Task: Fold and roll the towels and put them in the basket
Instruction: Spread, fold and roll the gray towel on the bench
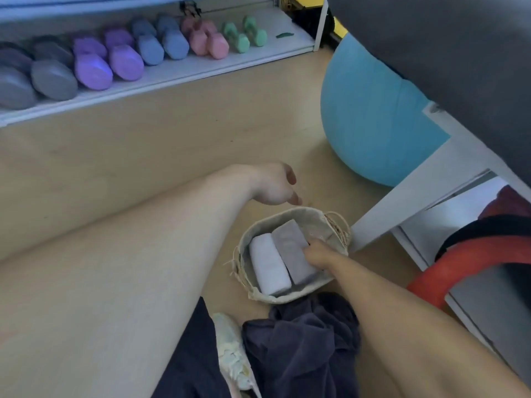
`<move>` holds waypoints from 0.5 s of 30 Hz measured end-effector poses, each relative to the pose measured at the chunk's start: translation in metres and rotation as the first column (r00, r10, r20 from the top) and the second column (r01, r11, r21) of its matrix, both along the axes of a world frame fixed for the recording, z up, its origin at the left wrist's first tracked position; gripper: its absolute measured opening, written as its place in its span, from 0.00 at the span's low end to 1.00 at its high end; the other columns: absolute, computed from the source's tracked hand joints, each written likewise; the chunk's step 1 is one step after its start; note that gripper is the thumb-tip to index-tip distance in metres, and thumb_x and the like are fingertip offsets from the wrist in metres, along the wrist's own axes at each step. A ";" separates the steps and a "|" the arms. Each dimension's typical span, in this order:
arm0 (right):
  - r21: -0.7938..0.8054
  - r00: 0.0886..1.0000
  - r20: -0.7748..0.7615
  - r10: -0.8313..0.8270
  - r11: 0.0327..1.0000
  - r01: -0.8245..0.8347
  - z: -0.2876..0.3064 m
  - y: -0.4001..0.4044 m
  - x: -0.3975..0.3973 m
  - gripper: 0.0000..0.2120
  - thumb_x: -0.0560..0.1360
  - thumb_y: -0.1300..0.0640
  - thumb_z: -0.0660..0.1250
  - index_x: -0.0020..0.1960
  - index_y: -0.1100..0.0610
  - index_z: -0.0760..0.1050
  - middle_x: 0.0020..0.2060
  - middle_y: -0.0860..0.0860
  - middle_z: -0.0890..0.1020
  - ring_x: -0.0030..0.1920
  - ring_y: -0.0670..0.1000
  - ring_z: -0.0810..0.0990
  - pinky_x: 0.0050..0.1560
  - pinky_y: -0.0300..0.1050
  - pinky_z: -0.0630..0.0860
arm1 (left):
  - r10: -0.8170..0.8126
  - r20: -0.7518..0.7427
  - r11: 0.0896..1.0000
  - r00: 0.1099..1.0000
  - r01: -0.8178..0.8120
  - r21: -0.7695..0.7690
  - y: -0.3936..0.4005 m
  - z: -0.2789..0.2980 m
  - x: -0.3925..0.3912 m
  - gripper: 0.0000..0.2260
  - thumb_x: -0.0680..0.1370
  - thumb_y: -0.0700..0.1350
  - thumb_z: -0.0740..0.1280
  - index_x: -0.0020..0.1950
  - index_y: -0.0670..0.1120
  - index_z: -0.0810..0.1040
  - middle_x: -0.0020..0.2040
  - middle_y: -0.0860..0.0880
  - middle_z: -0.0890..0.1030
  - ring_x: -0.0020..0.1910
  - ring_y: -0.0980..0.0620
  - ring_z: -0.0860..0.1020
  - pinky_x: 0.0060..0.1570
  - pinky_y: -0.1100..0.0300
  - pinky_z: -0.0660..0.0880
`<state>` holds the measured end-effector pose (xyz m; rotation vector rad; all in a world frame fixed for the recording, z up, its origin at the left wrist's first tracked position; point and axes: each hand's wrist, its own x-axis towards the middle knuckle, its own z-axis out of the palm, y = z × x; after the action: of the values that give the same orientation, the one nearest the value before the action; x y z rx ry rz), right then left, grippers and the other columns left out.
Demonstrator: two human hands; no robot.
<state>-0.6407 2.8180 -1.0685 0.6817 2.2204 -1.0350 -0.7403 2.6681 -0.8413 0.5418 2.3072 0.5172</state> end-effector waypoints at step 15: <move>0.182 0.994 -0.067 -0.087 0.978 0.098 -0.041 0.000 0.012 0.17 0.81 0.55 0.59 0.66 0.59 0.75 0.61 0.57 0.80 0.60 0.58 0.78 0.61 0.50 0.75 | -0.081 -0.054 0.993 0.995 0.076 -0.089 0.016 0.005 0.005 0.27 0.78 0.55 0.71 0.75 0.49 0.70 0.72 0.49 0.75 0.68 0.46 0.74 0.62 0.56 0.71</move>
<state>-0.6284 2.8180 -1.1099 0.8534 2.3767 -0.9106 -0.7357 2.6844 -0.8363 0.6104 2.3399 0.3666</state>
